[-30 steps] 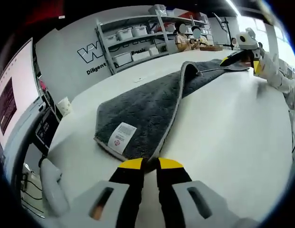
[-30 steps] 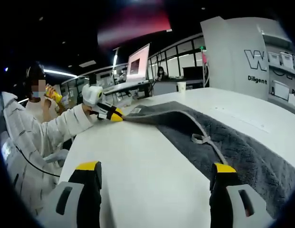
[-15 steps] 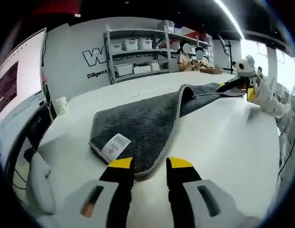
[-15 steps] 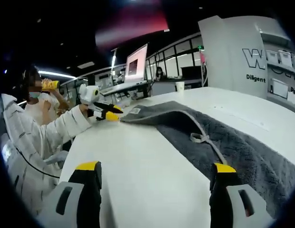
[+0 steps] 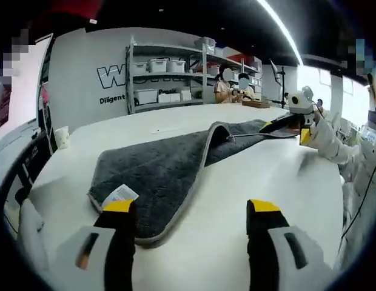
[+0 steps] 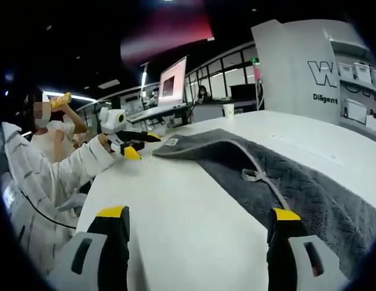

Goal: Open the folded towel by lifting each exposed corner and separating the folded layers until the towel lies flat within the target outline without major curled edges

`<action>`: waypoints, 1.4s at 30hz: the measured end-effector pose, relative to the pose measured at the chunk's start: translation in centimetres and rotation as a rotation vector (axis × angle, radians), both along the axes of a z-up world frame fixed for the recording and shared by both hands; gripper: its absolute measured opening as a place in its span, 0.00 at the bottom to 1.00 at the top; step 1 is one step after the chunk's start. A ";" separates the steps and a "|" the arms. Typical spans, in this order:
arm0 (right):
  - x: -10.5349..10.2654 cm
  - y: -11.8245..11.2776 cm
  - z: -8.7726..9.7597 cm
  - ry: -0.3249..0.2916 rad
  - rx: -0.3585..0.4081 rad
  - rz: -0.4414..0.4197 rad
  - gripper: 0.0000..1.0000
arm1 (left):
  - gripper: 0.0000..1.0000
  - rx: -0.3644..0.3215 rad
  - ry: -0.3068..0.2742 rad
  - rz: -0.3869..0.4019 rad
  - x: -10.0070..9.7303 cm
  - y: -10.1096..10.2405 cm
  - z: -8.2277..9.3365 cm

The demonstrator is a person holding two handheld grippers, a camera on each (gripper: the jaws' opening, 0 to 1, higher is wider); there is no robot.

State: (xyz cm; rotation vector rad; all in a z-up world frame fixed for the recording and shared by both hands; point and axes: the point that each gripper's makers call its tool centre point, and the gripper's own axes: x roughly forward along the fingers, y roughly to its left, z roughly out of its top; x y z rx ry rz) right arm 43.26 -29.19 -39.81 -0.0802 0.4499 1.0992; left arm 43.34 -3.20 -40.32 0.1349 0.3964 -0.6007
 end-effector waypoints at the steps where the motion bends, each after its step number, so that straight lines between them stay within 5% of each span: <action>1: 0.0 0.0 0.0 0.000 0.000 0.001 0.94 | 0.82 -0.012 0.002 -0.001 0.2 -0.3 0.0; 4: 0.0 0.0 0.0 -0.001 -0.001 0.002 0.94 | 0.94 -0.030 0.012 -0.007 0.6 -1.0 0.0; 12: 0.0 -0.1 0.0 0.000 0.001 -0.003 0.94 | 0.99 -0.075 0.013 -0.003 1.5 -2.0 0.5; 19: 0.1 -0.2 0.0 -0.001 0.000 -0.004 0.94 | 0.99 -0.177 -0.022 0.034 3.4 -2.7 2.8; 29: 0.3 -0.4 0.1 -0.002 0.001 -0.010 0.93 | 0.98 -0.118 0.007 0.029 5.3 -4.1 2.2; 34: 0.2 -0.4 0.1 -0.001 -0.003 -0.008 0.94 | 0.87 -0.154 -0.009 0.042 6.8 -4.9 3.9; 42: 0.4 -0.6 0.0 0.003 -0.004 -0.016 0.94 | 0.92 -0.160 -0.034 0.031 8.9 -7.0 5.8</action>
